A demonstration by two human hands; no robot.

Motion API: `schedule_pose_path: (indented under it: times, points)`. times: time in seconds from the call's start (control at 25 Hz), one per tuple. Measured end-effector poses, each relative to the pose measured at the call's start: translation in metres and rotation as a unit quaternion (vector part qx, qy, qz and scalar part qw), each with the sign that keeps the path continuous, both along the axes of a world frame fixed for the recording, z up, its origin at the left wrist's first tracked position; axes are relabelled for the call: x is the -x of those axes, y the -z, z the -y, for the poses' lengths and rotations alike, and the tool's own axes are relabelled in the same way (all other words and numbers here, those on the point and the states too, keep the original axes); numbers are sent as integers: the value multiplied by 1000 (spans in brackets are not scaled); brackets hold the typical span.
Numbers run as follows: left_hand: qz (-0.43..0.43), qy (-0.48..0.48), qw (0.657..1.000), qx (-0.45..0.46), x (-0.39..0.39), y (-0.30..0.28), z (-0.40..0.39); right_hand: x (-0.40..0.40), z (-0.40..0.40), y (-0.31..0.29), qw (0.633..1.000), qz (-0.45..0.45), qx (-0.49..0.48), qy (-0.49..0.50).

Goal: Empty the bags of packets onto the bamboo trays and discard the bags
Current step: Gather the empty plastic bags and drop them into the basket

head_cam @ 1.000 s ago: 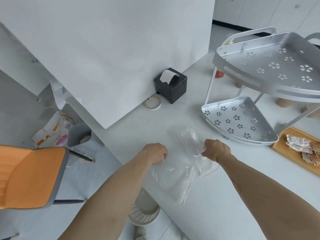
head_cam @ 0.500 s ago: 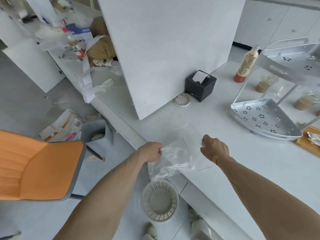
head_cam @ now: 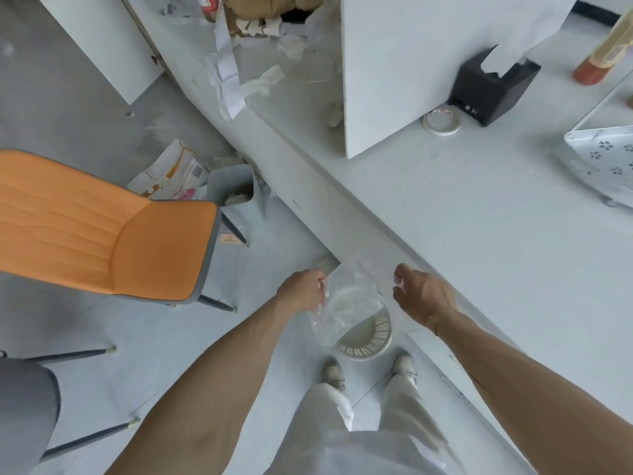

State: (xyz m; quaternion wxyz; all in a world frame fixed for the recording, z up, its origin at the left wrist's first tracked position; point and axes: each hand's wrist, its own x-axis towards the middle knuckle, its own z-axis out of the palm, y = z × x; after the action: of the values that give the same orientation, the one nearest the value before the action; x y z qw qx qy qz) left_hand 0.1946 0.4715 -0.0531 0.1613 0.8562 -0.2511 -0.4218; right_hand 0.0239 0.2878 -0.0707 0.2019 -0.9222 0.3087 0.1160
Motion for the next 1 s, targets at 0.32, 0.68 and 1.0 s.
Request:
schedule_pose_path:
  times: [0.32,0.68,1.0]
  points:
    - [-64,-187,979,-46,32,138,-37,26,-7,134,979,-124,-104,124]
    - [-131,-234,958,-104,55,345,-27,14,6,329,945,-219,-180,165]
    - [-186,-260,941,-108,66,500,16,-6,20,489,935,-275,-182,132]
